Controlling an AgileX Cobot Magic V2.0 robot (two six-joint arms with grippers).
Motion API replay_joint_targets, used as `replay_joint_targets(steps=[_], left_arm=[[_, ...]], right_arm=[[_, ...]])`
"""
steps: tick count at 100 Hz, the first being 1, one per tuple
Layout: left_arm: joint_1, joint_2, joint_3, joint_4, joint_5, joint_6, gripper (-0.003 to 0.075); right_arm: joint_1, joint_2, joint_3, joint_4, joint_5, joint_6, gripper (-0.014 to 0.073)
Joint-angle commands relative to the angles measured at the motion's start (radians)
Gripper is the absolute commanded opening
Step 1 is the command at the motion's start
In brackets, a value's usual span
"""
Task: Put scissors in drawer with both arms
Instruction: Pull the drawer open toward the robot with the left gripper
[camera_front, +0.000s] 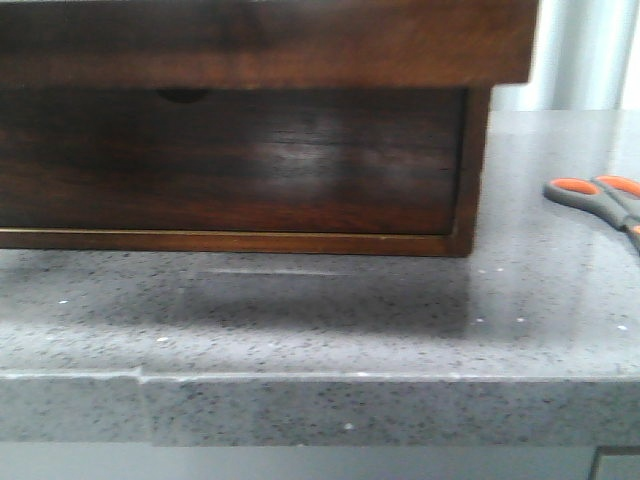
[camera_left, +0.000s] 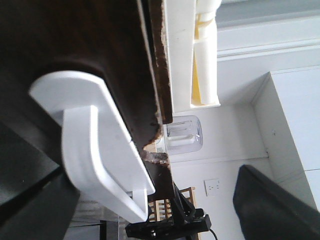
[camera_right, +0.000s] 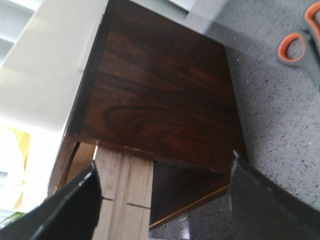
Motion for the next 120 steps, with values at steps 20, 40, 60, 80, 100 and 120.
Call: replay_joint_targets(steps=[20, 40, 60, 80, 100, 120], left_arm=[[-0.005, -0.028, -0.045, -0.018, 0.037, -0.034, 0.054], [-0.005, -0.028, -0.045, 0.013, 0.04, -0.039, 0.045], [-0.005, -0.028, -0.041, 0.039, 0.032, -0.039, 0.0549], [-0.005, -0.028, -0.041, 0.151, 0.014, -0.073, 0.0592], [-0.005, -0.028, -0.041, 0.32, -0.052, -0.221, 0.0592], [-0.005, -0.047, -0.046, 0.313, -0.128, -0.221, 0.0579]], right_arm=[[-0.007, 0.013, -0.038, 0.02, -0.1, -0.017, 0.0477], [-0.007, 0.045, -0.038, 0.02, -0.105, -0.017, 0.0477], [-0.007, 0.062, -0.038, 0.02, -0.105, -0.017, 0.0477], [-0.007, 0.062, -0.038, 0.02, -0.111, -0.041, 0.0477], [-0.007, 0.062, -0.038, 0.02, -0.111, -0.041, 0.0477], [-0.007, 0.062, -0.038, 0.02, -0.111, -0.041, 0.0477]])
